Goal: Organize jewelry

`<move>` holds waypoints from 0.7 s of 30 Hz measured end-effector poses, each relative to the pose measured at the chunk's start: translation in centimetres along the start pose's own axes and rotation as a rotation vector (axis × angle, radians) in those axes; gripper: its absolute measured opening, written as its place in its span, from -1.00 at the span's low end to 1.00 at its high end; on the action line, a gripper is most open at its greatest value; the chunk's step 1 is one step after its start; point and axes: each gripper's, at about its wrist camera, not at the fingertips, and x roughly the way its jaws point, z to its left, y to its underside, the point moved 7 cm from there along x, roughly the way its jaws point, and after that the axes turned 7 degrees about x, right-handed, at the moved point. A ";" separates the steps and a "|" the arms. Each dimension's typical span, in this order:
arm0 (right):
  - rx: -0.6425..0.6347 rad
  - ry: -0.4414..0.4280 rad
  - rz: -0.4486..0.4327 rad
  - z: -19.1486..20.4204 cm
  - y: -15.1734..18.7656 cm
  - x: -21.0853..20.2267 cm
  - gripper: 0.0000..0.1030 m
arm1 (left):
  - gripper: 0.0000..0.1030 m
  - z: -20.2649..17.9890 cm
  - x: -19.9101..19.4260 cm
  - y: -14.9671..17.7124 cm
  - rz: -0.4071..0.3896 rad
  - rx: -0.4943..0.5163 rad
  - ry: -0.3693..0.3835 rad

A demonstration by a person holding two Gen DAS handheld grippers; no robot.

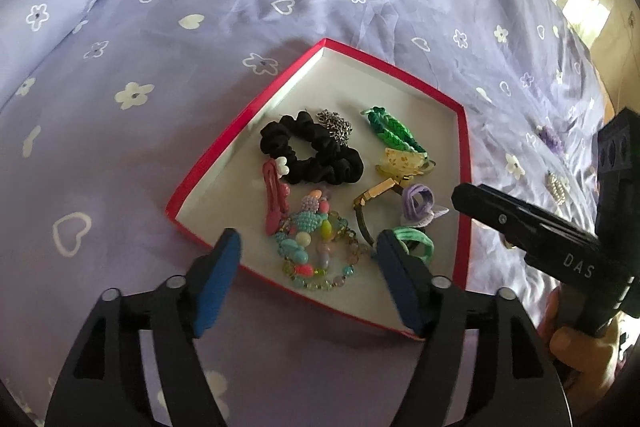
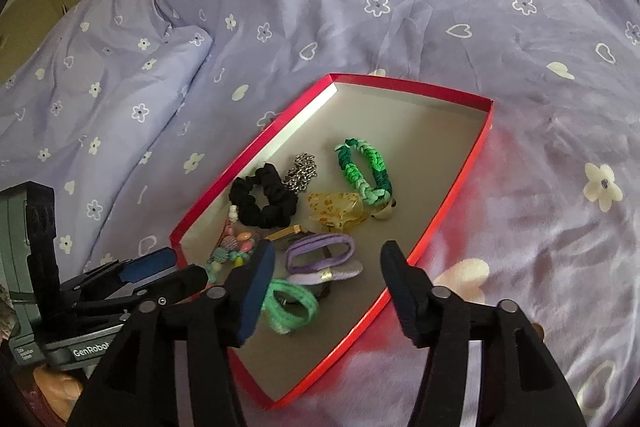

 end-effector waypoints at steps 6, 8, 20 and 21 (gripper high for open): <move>0.024 -0.024 -0.015 0.2 1.3 -1.7 0.32 | 0.64 0.3 -1.6 1.0 -0.010 -0.029 -0.020; 0.042 -0.041 -0.020 0.3 1.9 -2.4 0.39 | 0.70 0.5 -2.2 1.4 -0.013 -0.043 -0.032; 0.096 -0.081 -0.091 0.4 5.6 -6.2 0.58 | 0.72 0.1 -4.7 4.9 -0.017 -0.057 -0.068; 0.095 -0.077 -0.095 0.3 5.8 -6.4 0.59 | 0.72 0.0 -4.8 5.2 -0.018 -0.053 -0.067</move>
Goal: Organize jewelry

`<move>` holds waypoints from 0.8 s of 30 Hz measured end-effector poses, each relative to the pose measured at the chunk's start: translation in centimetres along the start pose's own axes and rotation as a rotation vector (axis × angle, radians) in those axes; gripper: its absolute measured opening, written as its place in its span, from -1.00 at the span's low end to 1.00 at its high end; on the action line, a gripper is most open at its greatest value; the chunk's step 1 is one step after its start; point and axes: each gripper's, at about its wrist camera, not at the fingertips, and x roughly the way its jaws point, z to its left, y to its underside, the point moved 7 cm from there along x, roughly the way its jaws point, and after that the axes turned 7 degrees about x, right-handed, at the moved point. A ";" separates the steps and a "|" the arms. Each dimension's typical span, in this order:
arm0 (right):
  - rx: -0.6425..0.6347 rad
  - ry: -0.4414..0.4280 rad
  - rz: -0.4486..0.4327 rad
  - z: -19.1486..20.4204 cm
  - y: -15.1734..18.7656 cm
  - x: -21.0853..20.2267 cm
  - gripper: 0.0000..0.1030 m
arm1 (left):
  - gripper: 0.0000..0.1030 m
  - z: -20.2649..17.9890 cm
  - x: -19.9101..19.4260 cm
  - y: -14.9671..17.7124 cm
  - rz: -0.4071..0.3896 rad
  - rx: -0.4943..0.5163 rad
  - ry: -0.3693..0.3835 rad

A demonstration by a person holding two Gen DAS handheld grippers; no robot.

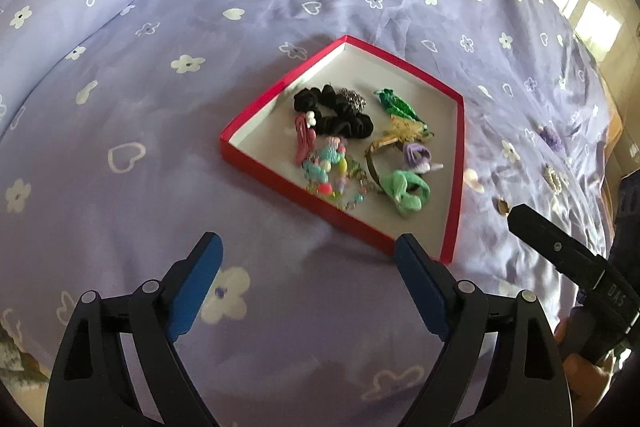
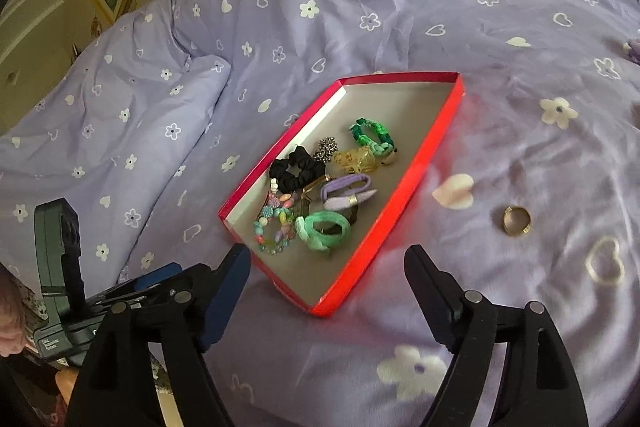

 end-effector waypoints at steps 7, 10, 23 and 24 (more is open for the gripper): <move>-0.048 0.027 -0.020 0.3 1.6 -1.3 0.61 | 0.72 -0.7 -1.3 1.2 -0.017 0.041 -0.020; -0.088 0.048 -0.052 0.9 1.5 -2.5 0.61 | 0.72 -1.2 -2.8 0.9 -0.058 0.081 -0.044; -0.252 0.152 -0.160 3.4 -0.5 -5.5 1.00 | 1.00 -1.4 -4.8 -1.3 -0.146 0.170 -0.142; -0.242 0.151 -0.152 3.0 -0.3 -5.2 1.00 | 1.00 -1.3 -4.5 -1.1 -0.139 0.169 -0.149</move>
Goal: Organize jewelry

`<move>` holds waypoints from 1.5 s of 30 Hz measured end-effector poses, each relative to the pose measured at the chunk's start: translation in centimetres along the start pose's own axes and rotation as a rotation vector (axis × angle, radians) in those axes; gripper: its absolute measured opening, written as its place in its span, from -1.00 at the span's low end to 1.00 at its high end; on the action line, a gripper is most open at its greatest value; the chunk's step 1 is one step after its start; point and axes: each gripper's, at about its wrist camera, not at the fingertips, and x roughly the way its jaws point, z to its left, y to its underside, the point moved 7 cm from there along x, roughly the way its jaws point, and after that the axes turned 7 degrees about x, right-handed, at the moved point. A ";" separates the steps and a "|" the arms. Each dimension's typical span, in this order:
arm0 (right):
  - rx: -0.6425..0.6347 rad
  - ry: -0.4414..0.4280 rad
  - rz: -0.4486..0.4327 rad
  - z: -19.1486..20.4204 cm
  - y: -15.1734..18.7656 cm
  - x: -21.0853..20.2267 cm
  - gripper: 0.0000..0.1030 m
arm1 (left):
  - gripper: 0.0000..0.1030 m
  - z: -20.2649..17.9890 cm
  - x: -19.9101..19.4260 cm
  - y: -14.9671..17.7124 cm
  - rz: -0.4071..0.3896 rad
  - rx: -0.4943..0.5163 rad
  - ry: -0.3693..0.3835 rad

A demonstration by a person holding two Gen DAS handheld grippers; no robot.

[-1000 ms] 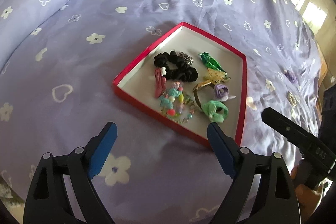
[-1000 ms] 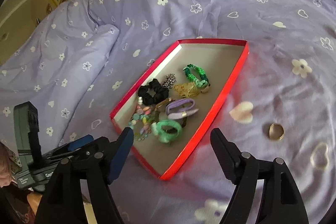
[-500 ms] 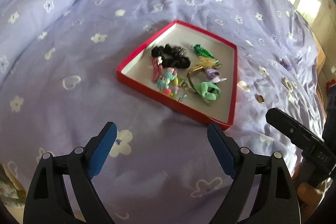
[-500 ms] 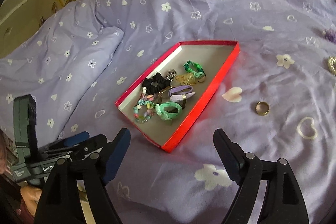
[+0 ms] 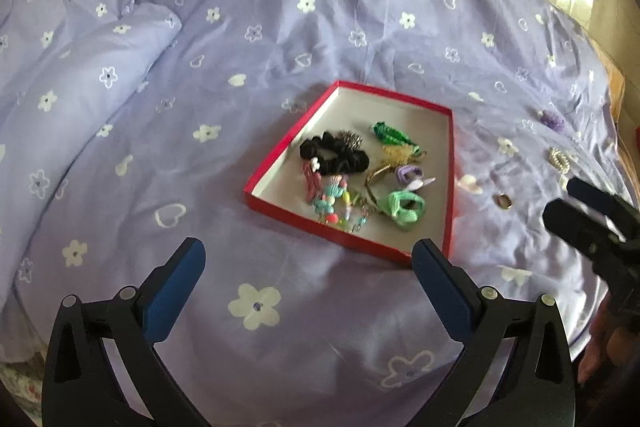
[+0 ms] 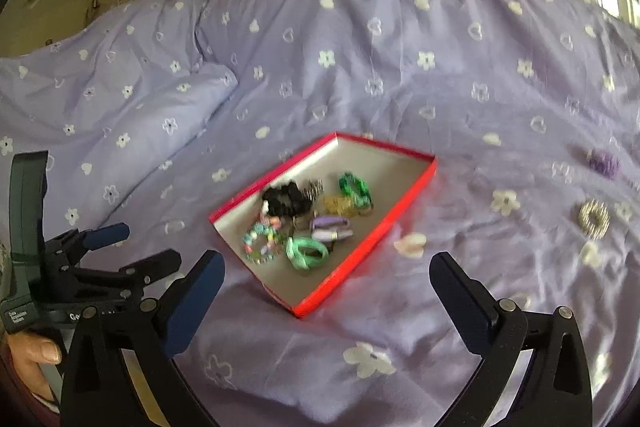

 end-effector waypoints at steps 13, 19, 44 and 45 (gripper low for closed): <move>0.054 0.020 0.124 -1.3 3.9 3.5 1.00 | 1.00 -0.1 1.2 1.6 0.012 0.041 -0.069; 0.046 0.029 0.132 -1.2 4.2 3.5 1.00 | 1.00 0.2 0.9 1.7 0.011 0.024 -0.084; 0.018 0.027 0.133 -0.5 5.1 3.3 1.00 | 1.00 -0.4 -0.2 1.9 -0.016 0.018 -0.083; 0.018 0.027 0.133 -0.5 5.1 3.3 1.00 | 1.00 -0.4 -0.2 1.9 -0.014 0.018 -0.080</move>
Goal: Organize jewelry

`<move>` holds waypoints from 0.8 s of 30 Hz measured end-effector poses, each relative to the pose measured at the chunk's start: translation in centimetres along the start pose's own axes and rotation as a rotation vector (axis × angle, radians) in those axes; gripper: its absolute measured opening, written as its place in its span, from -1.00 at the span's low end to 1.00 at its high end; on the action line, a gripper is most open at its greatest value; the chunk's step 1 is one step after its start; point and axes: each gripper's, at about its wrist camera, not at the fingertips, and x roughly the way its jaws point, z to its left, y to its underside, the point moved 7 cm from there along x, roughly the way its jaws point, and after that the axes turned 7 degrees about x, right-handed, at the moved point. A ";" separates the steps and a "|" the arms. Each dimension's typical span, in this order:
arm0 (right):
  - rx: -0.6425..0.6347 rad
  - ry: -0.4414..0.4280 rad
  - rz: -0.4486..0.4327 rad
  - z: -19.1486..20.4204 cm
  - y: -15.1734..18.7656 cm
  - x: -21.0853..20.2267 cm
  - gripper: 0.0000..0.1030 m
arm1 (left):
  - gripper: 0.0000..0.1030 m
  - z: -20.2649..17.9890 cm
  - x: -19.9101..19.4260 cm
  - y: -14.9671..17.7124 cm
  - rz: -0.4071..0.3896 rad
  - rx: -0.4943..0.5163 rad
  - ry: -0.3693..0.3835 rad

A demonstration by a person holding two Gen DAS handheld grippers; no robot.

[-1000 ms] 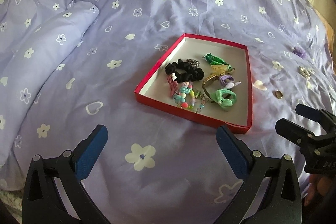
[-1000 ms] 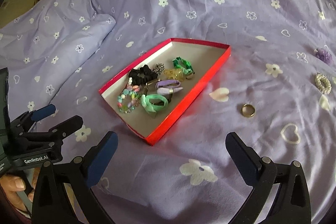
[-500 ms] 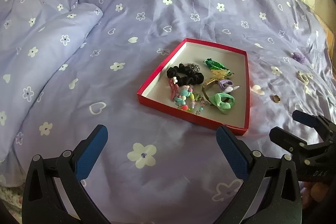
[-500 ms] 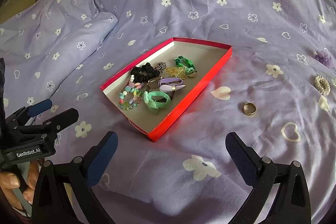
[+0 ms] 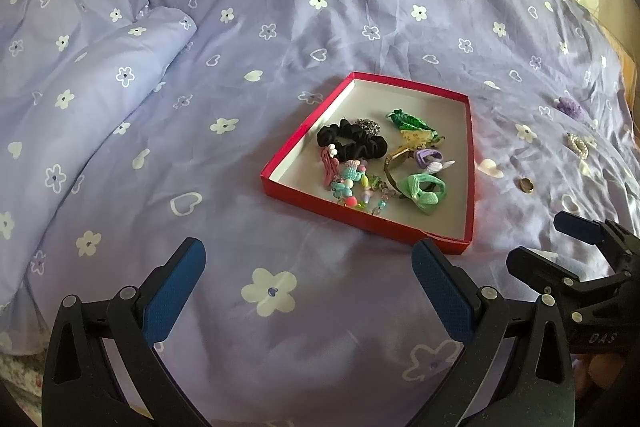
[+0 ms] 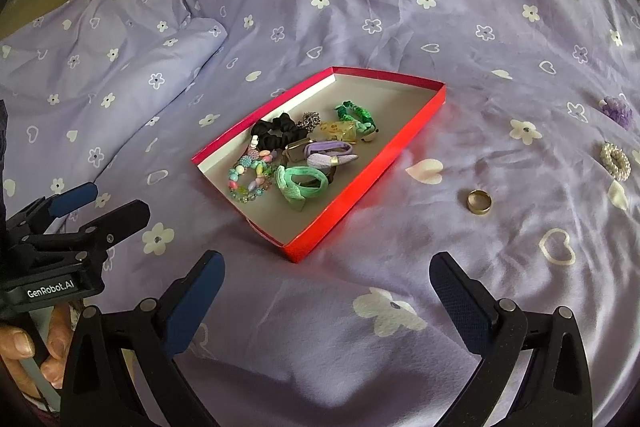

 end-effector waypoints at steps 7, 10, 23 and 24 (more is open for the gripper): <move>-0.002 -0.001 -0.004 0.1 0.0 0.0 1.00 | 1.00 0.1 0.0 0.1 -0.001 -0.003 -0.003; -0.005 -0.002 -0.008 0.3 -0.1 -0.1 1.00 | 1.00 0.1 0.0 0.1 -0.001 -0.003 -0.001; -0.004 -0.001 -0.012 0.3 -0.3 -0.3 1.00 | 1.00 -0.1 -0.2 0.0 -0.005 0.000 0.001; -0.004 -0.001 -0.011 0.3 -0.3 -0.3 1.00 | 1.00 -0.1 -0.2 0.0 -0.005 0.001 0.001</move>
